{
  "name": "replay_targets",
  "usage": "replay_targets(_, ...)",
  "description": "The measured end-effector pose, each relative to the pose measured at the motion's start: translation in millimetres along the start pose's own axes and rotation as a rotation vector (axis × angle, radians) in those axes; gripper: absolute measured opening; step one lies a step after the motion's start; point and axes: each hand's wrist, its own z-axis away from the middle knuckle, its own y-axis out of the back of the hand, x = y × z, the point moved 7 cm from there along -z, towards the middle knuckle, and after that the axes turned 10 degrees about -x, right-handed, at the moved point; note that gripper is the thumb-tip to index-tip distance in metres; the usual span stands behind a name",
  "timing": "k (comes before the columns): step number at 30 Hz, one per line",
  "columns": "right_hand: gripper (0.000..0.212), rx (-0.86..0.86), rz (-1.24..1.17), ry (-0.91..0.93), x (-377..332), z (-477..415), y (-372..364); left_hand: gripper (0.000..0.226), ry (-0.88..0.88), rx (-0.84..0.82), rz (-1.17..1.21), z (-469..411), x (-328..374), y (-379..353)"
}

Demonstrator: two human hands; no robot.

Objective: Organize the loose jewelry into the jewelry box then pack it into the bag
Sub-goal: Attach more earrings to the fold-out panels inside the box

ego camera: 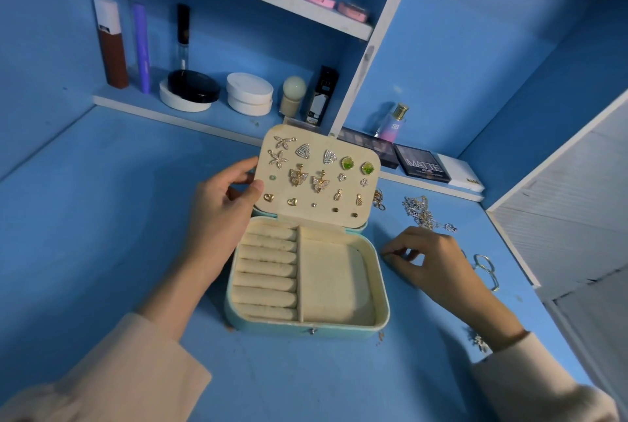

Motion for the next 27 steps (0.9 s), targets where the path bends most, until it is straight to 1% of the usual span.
replay_targets(7, 0.018, 0.018, -0.011, 0.044, -2.8, 2.3, 2.4, 0.042, -0.002, -0.004, 0.005, 0.5, 0.0, 0.0)
replay_targets(12, 0.017, 0.058, -0.040, -0.002, 2.7, 2.0, 4.0, 0.042, -0.008, -0.017, 0.015, 1.3, 1.8, -0.5)
replay_targets(17, 0.013, 0.007, -0.061, -0.031, 3.4, 0.2, 1.5, 0.041, -0.002, -0.022, 0.013, 1.9, 1.8, -0.7)
replay_targets(21, 0.012, 0.002, -0.053, -0.044, 1.7, -1.3, -0.7, 0.040, 0.000, -0.005, 0.011, 1.8, 1.7, -0.2)
replay_targets(27, 0.020, -0.022, -0.055, -0.082, 1.5, -5.4, -3.9, 0.043, 0.009, 0.006, -0.010, 2.4, 4.0, 0.0)
